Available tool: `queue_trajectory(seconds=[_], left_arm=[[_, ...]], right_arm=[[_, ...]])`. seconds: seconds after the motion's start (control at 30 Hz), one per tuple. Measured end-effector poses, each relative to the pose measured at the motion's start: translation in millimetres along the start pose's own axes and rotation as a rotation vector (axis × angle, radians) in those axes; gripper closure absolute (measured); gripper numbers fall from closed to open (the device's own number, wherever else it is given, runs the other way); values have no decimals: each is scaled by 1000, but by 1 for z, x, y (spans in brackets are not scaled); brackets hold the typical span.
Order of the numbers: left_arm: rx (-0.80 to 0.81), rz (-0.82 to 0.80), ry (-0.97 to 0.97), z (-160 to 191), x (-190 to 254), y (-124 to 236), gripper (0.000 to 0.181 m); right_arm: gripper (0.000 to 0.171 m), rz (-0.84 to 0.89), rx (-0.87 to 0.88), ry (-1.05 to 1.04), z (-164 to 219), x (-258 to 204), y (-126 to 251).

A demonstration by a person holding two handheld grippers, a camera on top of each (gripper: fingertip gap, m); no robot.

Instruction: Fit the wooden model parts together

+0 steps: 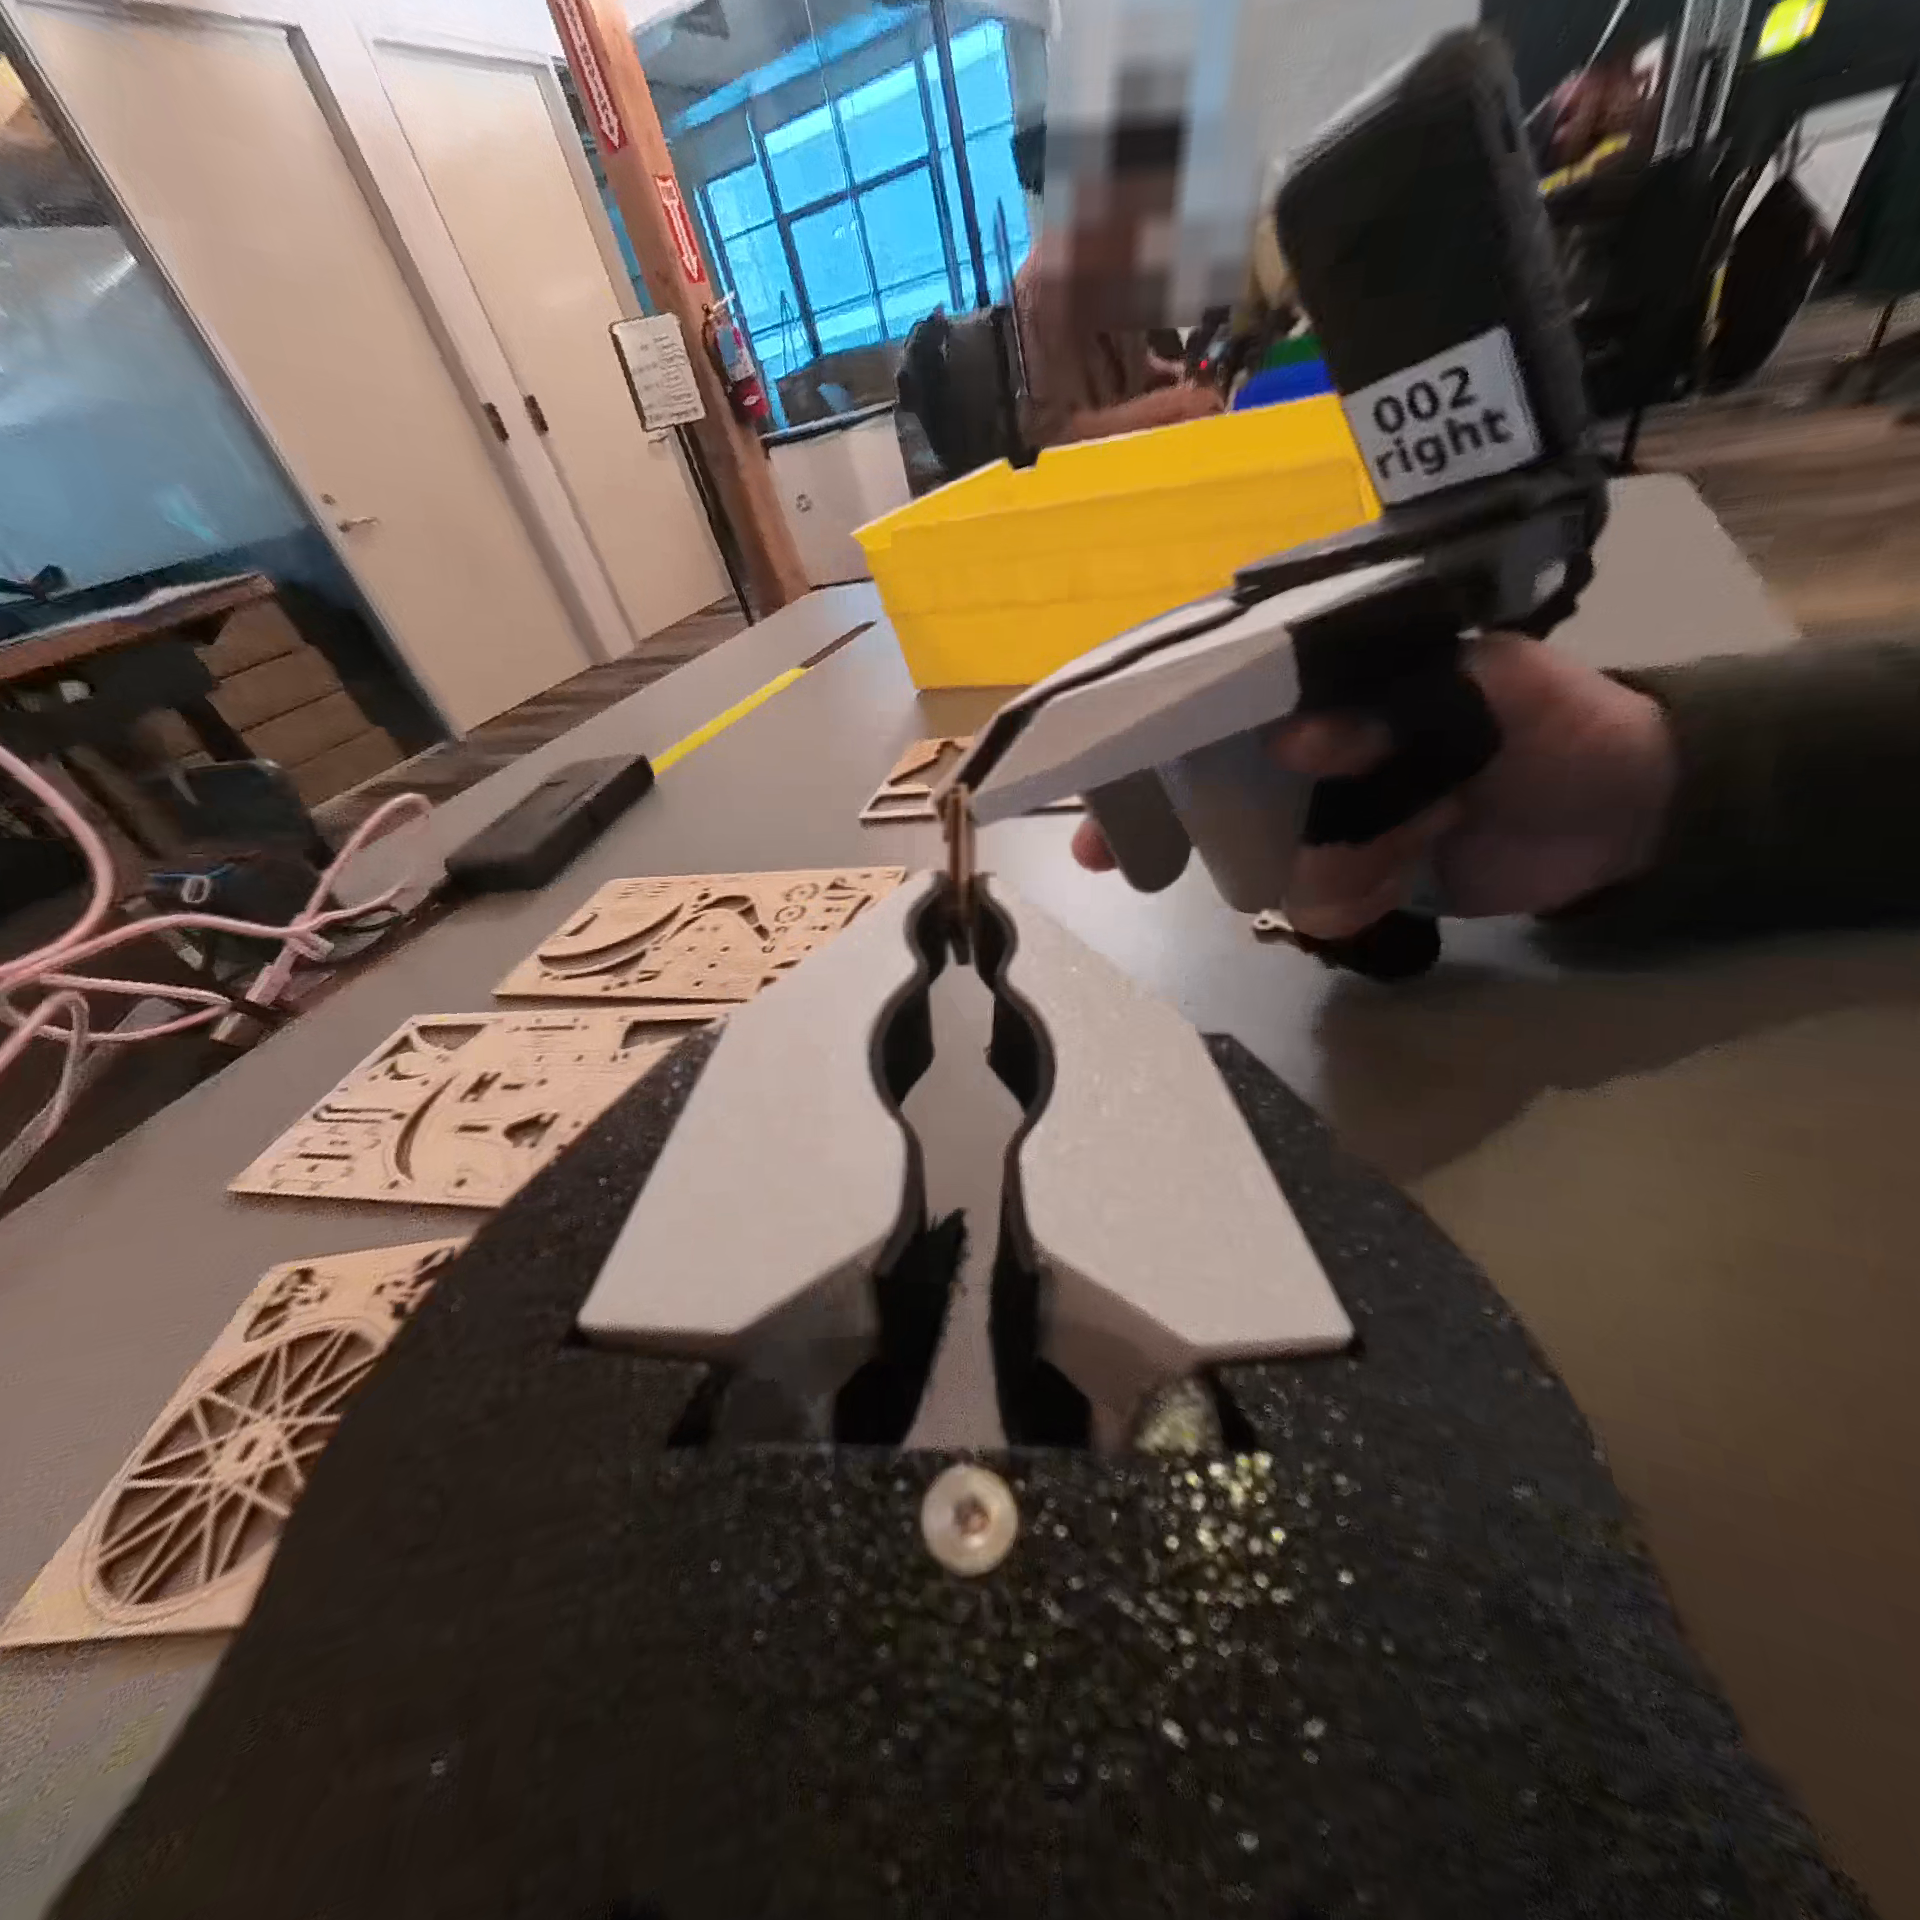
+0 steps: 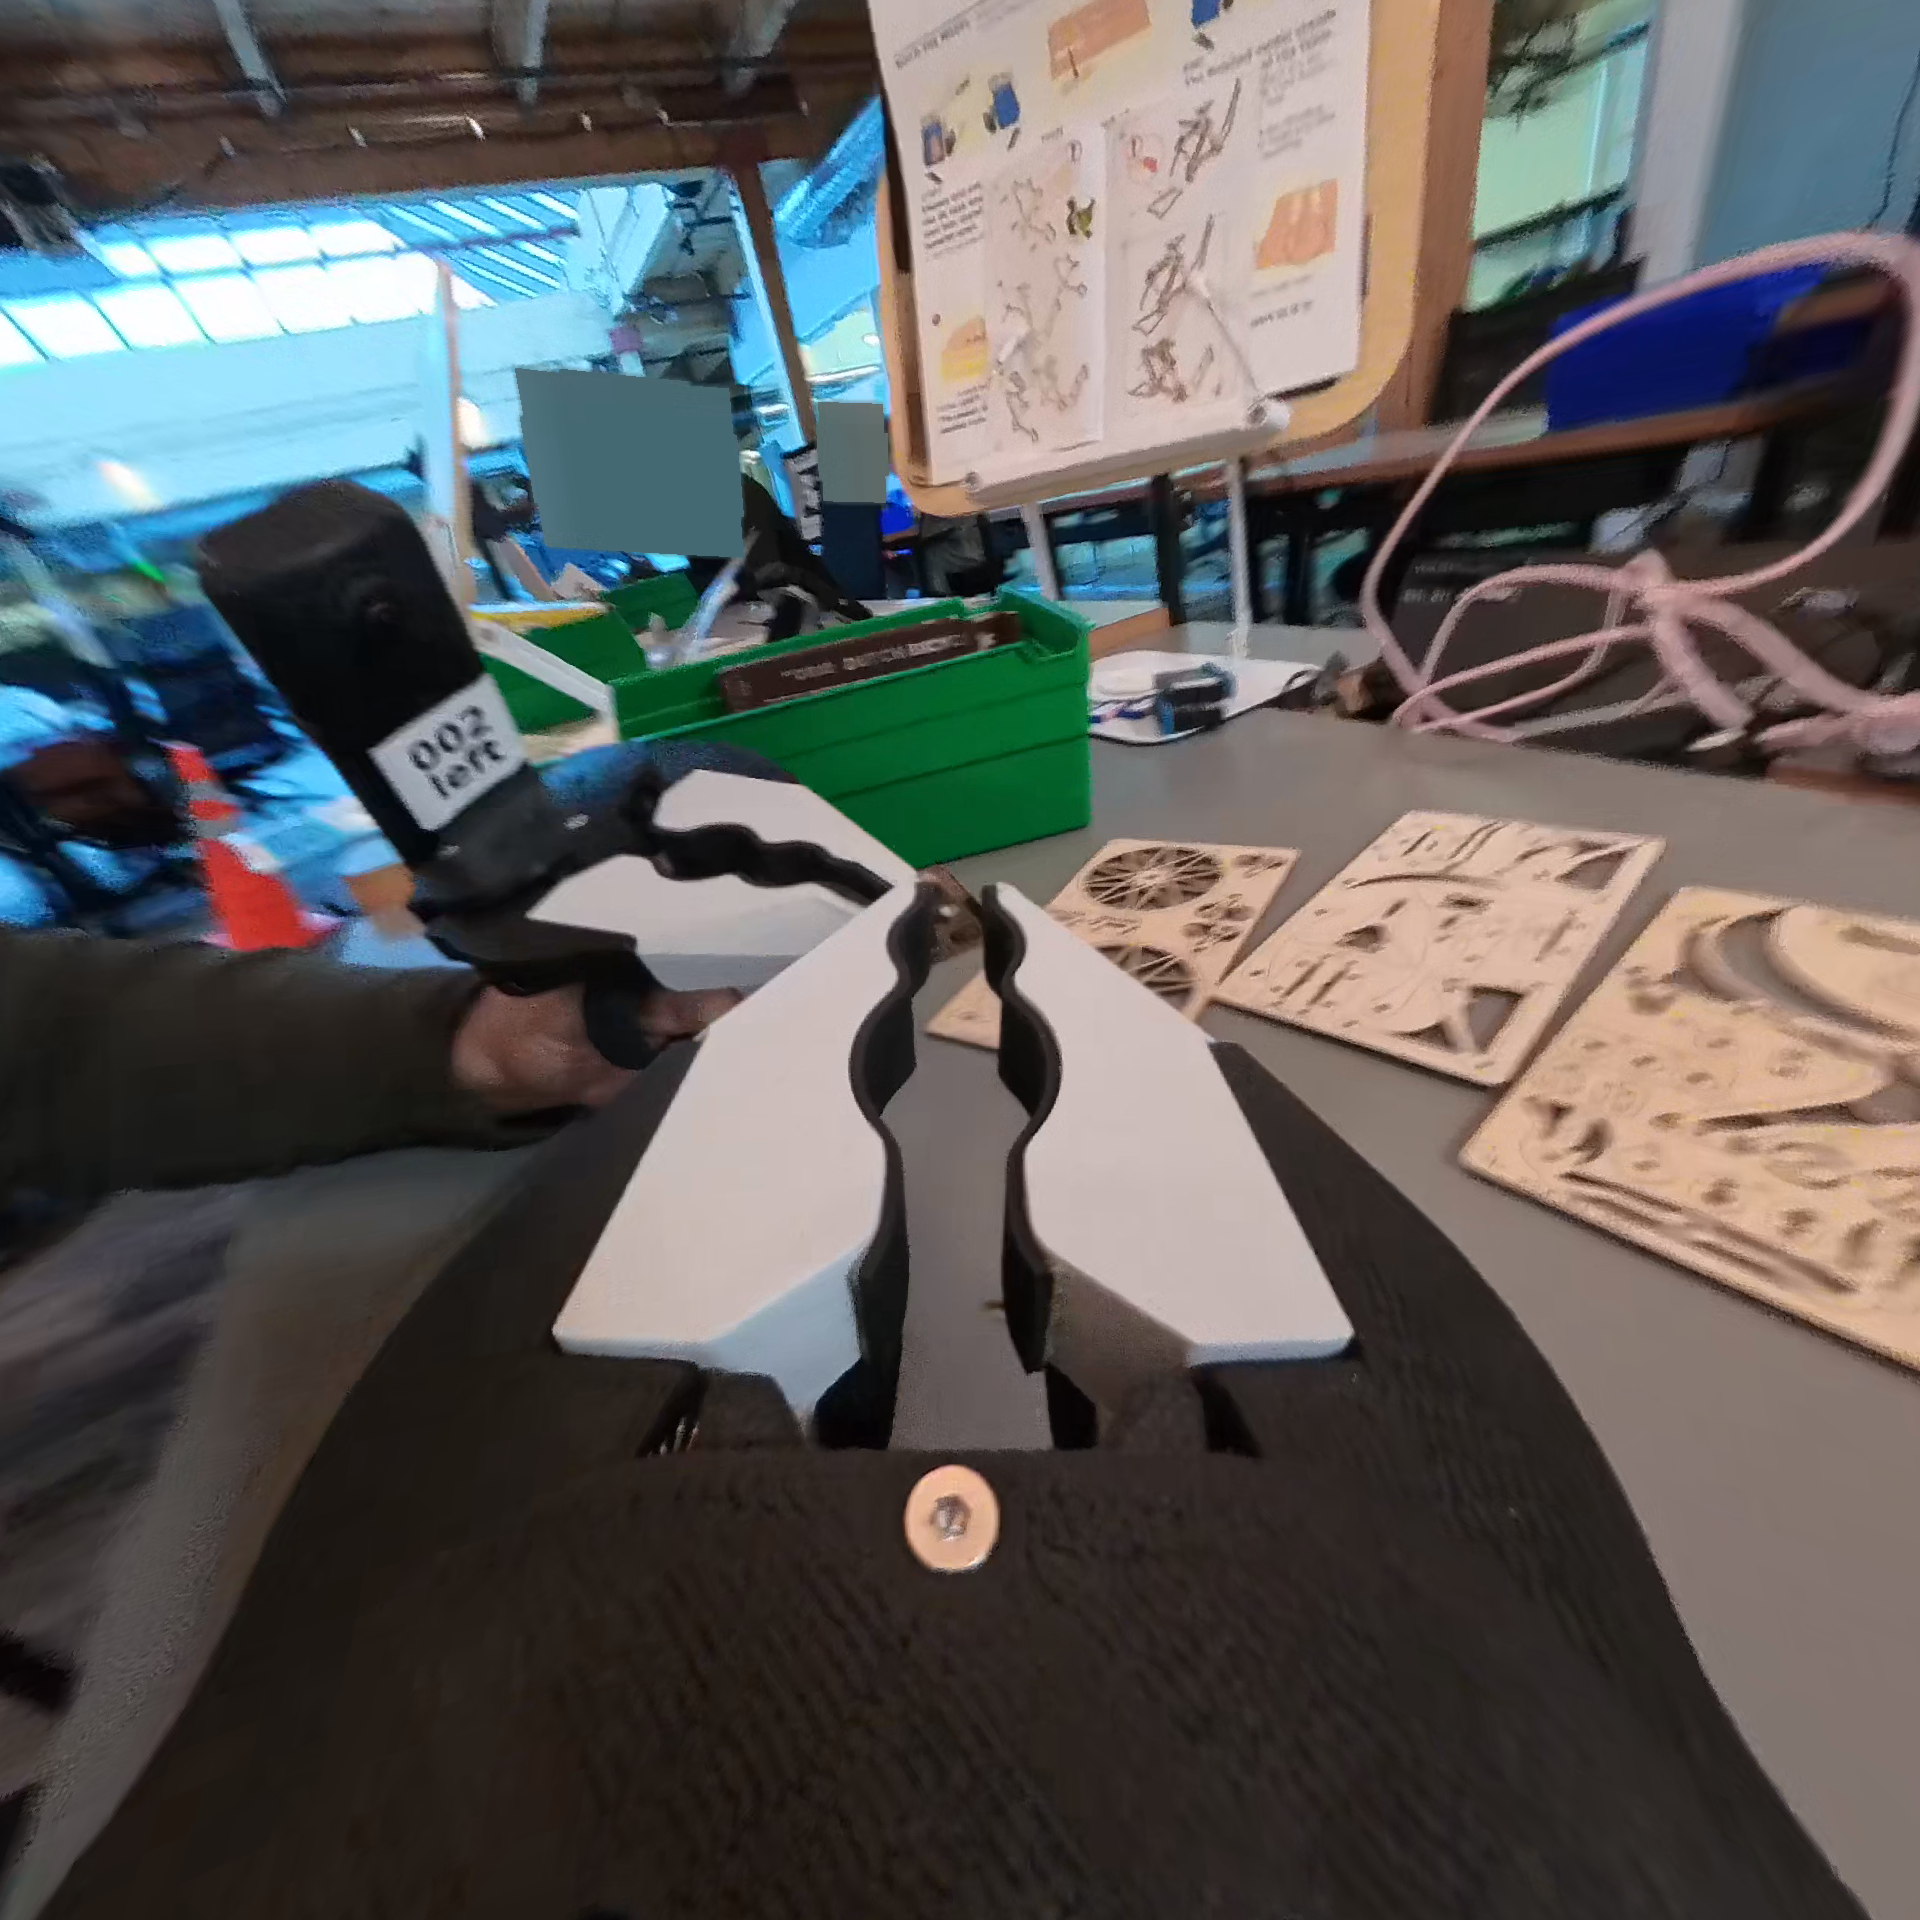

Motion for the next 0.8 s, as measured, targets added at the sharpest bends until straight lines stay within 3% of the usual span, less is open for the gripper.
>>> queue_trajectory(seconds=[0.1, 0.23, 0.33, 0.43, 0.6, 0.8], left_arm=[[-77, -66, -274, 3, -8, 6, 181], [-265, 69, -560, 18, 8, 3, 180], [-454, 193, -526, 36, 23, 5, 180], [-562, 207, -367, 40, 34, 14, 180], [-543, 82, -153, 27, 46, 24, 119], [-465, -253, -56, 13, 40, 22, 30]], right_arm=[[152, 97, 94, 296, -12, 0, 7], [142, 265, 169, 575, -25, 5, 19], [131, 314, 168, 583, -23, 10, 20], [117, 307, 146, 557, -19, 11, 17], [81, 281, 160, 492, -25, 4, 15], [70, 258, 233, 538, -43, -8, 28]])
Point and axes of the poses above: each gripper's, where its closed fingertips meet, y back along the fingers, z out of its underside, x = y × z across the jaws, the point moved 8 cm from there along y, back along the fingers, and after that the axes turned 10 degrees about x, right-handed, at the moved point
